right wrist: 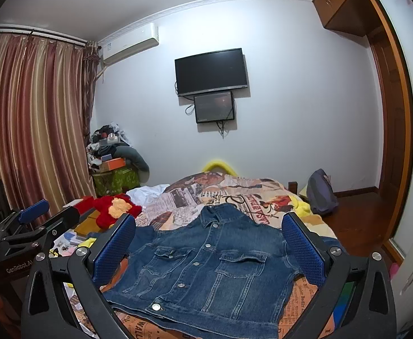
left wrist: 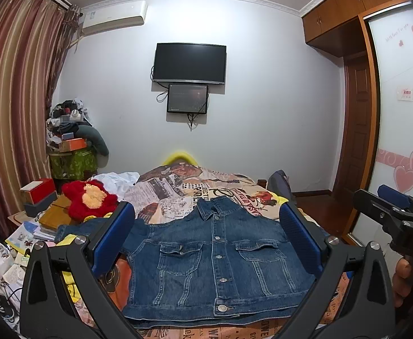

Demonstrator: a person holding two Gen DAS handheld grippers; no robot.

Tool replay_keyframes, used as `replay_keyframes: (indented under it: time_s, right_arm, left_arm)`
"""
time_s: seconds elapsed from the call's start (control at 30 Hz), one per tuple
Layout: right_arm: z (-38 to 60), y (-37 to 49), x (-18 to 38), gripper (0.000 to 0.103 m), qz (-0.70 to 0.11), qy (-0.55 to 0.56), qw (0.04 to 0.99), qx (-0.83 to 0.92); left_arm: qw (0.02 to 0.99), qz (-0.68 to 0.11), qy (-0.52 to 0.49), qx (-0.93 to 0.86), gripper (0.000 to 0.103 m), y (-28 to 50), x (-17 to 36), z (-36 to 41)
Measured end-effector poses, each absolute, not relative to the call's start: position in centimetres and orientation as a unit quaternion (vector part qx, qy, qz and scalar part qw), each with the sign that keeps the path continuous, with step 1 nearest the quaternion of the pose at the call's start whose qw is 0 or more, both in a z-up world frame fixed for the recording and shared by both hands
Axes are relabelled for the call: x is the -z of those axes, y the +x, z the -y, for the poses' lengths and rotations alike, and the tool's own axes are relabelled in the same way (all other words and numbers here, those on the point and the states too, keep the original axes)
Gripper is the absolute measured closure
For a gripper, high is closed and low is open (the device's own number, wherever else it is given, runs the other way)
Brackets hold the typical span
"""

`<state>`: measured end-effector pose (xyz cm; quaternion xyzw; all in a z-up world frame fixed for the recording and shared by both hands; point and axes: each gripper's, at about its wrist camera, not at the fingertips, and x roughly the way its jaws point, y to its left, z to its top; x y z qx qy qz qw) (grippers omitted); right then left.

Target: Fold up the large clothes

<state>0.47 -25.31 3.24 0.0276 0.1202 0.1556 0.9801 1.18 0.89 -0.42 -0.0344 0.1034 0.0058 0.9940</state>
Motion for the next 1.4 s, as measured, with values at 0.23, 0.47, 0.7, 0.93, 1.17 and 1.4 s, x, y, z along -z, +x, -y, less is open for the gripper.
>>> replay_keyframes:
  time_s: [0.23, 0.47, 0.7, 0.93, 1.17, 1.4]
  right_arm:
    - [24.90, 0.73, -2.59, 0.000, -0.124, 0.029, 0.980, -0.153]
    - [24.93, 0.73, -2.50, 0.000, -0.124, 0.031, 0.980, -0.154]
    - [24.99, 0.77, -2.52, 0.000, -0.125, 0.031, 0.980, -0.153]
    - [24.98, 0.67, -2.48, 0.000, -0.125, 0.031, 0.980, -0.152]
    - [25.04, 0.66, -2.55, 0.000, -0.126, 0.032, 0.980, -0.153]
    - [25.12, 0.72, -2.56, 0.000, -0.127, 0.032, 0.980, -0.153]
  left_arm:
    - [0.994, -0.104, -0.033, -0.006, 0.000, 1.18, 0.39, -0.78]
    - [0.994, -0.105, -0.032, -0.006, 0.000, 1.11, 0.34, -0.58]
    - [0.994, -0.102, -0.031, -0.007, 0.000, 1.08, 0.40, -0.58]
    - [0.994, -0.104, -0.031, -0.004, 0.000, 1.01, 0.29, -0.55]
    - [0.994, -0.106, -0.032, -0.004, 0.000, 0.97, 0.25, -0.64]
    - [0.994, -0.106, -0.031, -0.005, 0.000, 1.03, 0.32, -0.59]
